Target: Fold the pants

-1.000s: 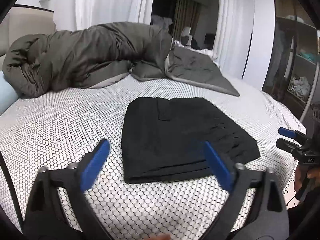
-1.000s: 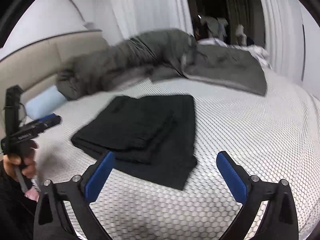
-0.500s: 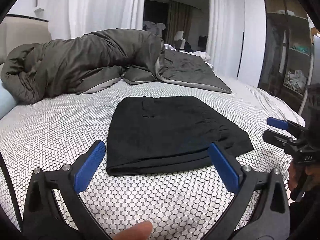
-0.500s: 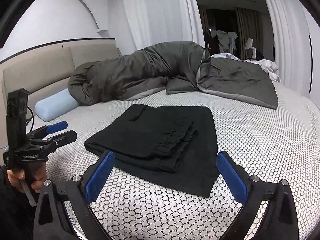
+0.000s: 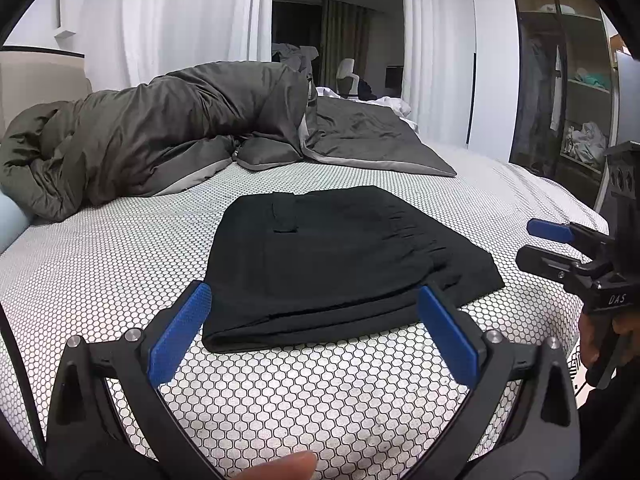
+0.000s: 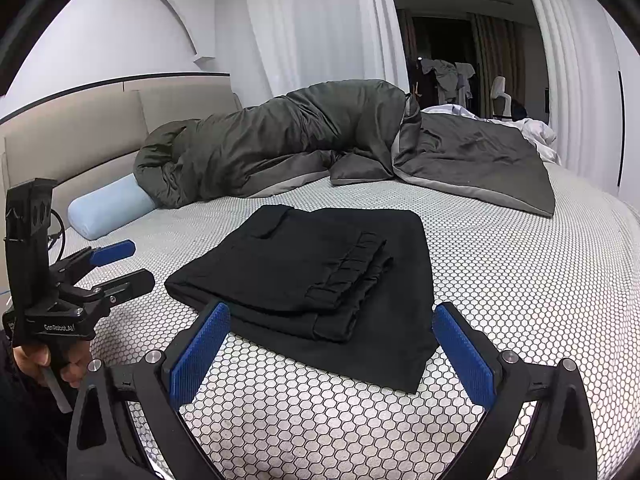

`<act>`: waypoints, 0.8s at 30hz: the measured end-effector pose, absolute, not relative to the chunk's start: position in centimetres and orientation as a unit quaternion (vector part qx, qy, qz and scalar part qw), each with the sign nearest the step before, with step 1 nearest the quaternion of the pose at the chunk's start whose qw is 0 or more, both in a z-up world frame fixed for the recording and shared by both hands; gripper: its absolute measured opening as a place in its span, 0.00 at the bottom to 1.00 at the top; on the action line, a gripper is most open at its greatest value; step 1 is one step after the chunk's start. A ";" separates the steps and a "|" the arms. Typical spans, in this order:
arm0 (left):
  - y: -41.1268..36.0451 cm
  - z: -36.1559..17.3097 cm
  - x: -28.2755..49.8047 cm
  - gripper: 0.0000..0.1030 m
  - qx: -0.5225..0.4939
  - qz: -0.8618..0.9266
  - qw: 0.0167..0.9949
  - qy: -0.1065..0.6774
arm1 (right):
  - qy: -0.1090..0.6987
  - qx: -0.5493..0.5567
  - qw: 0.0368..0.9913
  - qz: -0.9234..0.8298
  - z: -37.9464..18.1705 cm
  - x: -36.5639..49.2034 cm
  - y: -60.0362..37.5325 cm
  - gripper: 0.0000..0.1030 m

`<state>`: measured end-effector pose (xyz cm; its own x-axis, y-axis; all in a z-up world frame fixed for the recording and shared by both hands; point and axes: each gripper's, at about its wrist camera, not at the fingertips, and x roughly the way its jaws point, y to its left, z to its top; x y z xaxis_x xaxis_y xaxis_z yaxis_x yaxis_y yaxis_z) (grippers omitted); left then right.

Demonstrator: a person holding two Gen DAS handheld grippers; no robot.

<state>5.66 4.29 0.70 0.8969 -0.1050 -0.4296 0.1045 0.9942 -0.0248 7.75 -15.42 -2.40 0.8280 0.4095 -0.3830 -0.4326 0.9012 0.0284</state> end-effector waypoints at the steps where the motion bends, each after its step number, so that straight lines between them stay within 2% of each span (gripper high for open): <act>1: 4.3 0.7 5.7 0.99 -0.001 -0.054 0.974 0.221 | 0.193 -0.030 0.956 0.220 -2.4 7.7 -15.4 1.00; 24: 4.9 0.5 5.8 0.99 0.001 -0.056 0.974 0.221 | 0.196 -0.036 0.955 0.221 -2.7 8.0 -15.3 1.00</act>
<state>5.81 4.93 0.51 0.8962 -0.1081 -0.4302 0.1088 0.9938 -0.0232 7.97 -15.34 -2.73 0.8258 0.4077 -0.3896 -0.4360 0.8998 0.0175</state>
